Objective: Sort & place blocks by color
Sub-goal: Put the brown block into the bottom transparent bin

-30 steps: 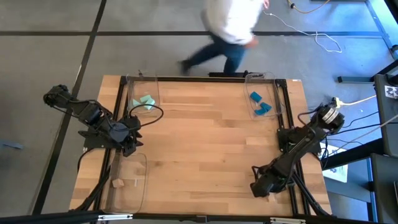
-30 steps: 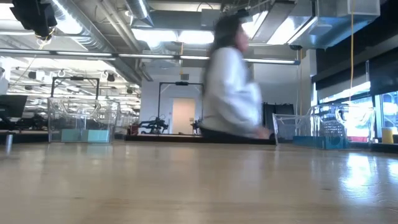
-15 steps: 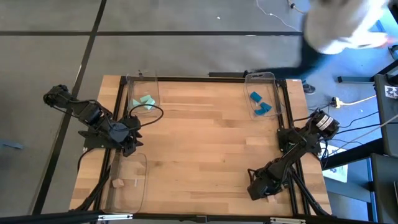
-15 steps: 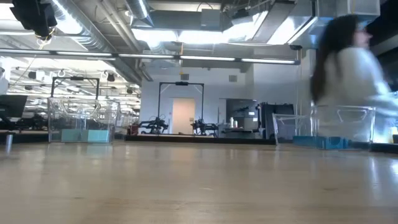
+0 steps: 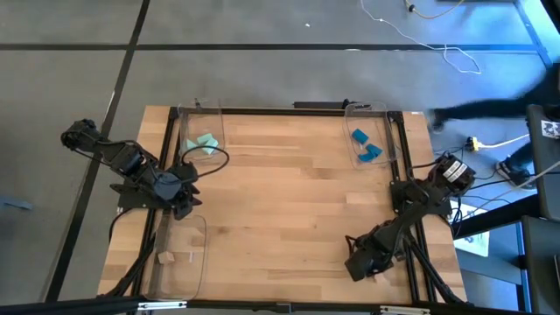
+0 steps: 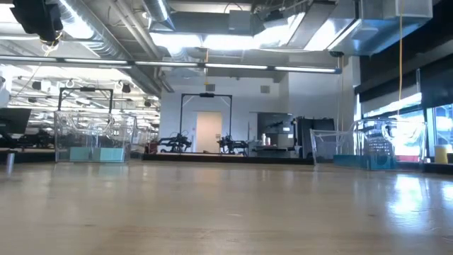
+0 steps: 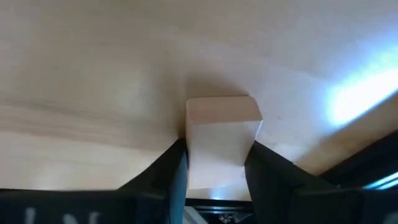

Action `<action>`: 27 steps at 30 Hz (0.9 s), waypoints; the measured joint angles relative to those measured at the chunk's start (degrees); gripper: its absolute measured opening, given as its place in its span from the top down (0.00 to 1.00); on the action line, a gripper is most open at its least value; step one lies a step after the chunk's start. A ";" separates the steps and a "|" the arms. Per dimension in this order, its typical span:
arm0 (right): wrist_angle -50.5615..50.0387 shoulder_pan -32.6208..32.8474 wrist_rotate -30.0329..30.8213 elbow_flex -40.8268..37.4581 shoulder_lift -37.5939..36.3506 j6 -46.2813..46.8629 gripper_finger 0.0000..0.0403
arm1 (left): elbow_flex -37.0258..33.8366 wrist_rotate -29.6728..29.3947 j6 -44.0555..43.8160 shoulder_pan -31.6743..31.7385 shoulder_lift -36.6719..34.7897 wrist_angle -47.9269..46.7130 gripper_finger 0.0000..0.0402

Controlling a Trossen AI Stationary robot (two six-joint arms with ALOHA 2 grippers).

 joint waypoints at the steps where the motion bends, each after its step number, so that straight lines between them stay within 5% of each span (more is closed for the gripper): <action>1: -0.16 -0.70 0.04 0.22 0.06 -1.04 0.68 | 0.00 0.00 -1.22 0.00 0.02 0.12 0.54; 8: 0.05 -7.11 4.84 2.50 0.14 -13.53 0.68 | 0.00 0.00 -11.41 0.00 0.00 2.87 0.54; 17: -2.37 -17.72 21.74 9.03 0.58 -37.85 0.68 | 0.00 0.00 -27.15 0.00 0.02 5.63 0.54; 27: -4.62 -28.75 32.82 17.74 0.67 -63.51 0.68 | 0.00 -0.82 -31.43 0.73 0.20 5.62 0.54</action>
